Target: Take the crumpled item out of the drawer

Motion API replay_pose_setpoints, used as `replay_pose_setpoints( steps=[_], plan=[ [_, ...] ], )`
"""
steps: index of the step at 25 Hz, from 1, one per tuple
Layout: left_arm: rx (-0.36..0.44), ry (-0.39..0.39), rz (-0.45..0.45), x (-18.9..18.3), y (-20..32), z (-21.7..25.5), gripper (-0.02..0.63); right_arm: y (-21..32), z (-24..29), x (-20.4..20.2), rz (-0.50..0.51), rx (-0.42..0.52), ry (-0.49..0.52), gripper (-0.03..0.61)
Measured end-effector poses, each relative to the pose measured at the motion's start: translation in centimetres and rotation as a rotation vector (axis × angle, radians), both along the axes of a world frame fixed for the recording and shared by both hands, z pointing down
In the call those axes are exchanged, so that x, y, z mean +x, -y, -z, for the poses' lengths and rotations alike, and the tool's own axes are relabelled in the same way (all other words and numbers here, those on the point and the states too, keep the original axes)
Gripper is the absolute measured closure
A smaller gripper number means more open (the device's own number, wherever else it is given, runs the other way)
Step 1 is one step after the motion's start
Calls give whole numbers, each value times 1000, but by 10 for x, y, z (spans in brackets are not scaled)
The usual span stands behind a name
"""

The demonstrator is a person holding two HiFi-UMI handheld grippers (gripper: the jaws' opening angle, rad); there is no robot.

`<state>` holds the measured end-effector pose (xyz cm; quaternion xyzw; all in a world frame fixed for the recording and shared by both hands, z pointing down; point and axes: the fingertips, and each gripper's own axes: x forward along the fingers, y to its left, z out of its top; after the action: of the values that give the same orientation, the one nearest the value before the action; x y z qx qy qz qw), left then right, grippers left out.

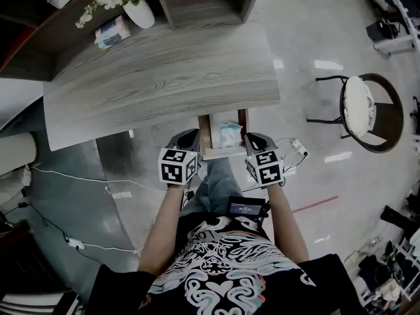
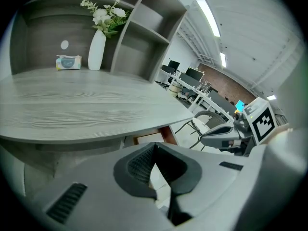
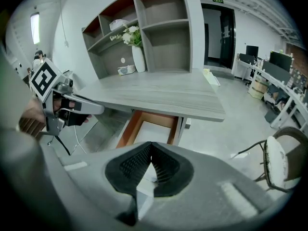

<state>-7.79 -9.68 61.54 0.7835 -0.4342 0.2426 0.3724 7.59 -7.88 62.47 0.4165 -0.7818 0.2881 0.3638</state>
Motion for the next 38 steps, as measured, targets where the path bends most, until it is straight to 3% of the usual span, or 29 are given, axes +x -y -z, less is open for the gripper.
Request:
replay_pose_setpoints(
  steps=[12,23,38],
  plan=[
    [-96,73,-133,14,-20,-46,614,-8,-42,-14,127,-107,-48,572],
    [-153,150,-269,31,-33,-81,614,-9,-75,-34,246,-139,-44,561],
    [-213,155,-343,46,-38,-104,614,-18,-109,-54,323,-233,-35,538]
  ],
)
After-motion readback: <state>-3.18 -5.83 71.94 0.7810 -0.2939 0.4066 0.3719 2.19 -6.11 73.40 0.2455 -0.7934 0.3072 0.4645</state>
